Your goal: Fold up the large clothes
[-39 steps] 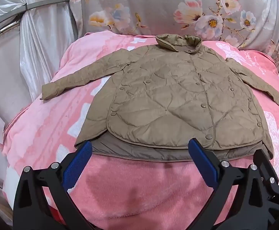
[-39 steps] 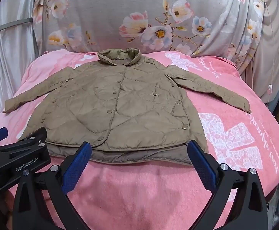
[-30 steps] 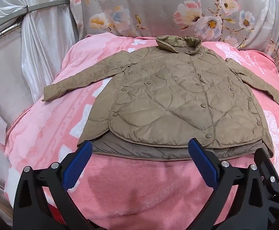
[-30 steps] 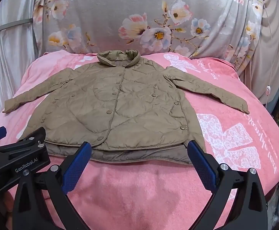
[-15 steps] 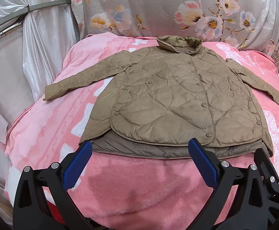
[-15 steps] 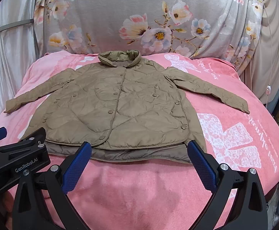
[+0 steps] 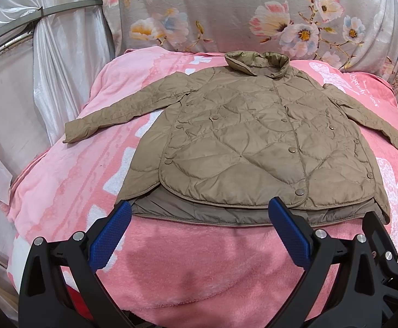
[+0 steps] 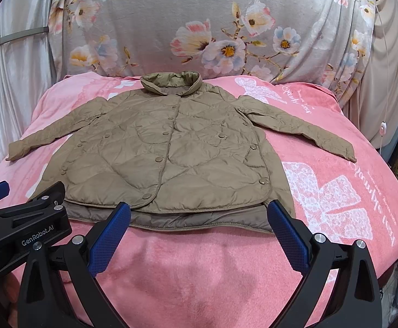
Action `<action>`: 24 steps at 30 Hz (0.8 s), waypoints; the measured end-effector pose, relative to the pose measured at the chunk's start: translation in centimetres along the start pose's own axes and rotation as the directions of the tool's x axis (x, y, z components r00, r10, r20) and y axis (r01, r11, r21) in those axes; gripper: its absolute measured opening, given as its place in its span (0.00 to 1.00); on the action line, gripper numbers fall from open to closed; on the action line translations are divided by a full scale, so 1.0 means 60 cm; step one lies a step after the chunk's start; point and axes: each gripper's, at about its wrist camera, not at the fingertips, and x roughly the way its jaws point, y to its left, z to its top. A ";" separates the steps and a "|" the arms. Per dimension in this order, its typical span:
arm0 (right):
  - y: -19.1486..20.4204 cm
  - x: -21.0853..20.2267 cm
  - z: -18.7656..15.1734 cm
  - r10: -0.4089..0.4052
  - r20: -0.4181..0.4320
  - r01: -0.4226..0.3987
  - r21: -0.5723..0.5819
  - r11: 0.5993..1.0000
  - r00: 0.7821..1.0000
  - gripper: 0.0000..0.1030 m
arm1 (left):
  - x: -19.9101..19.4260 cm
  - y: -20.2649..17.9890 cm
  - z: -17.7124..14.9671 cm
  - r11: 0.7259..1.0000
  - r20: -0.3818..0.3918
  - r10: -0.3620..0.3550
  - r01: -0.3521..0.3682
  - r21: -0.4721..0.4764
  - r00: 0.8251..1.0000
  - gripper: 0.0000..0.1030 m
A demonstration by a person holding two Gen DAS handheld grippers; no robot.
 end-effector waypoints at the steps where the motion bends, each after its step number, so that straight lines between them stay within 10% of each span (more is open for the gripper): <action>1: 0.000 0.000 0.000 0.000 0.000 0.000 0.000 1.000 1.000 0.95 | -0.001 0.000 -0.001 1.000 -0.001 0.000 0.000 -0.001 1.000 0.95; 24: 0.024 -0.001 -0.006 0.026 -0.003 -0.026 -0.008 1.000 1.000 0.95 | -0.012 0.035 -0.008 1.000 -0.010 0.021 -0.021 -0.014 1.000 0.95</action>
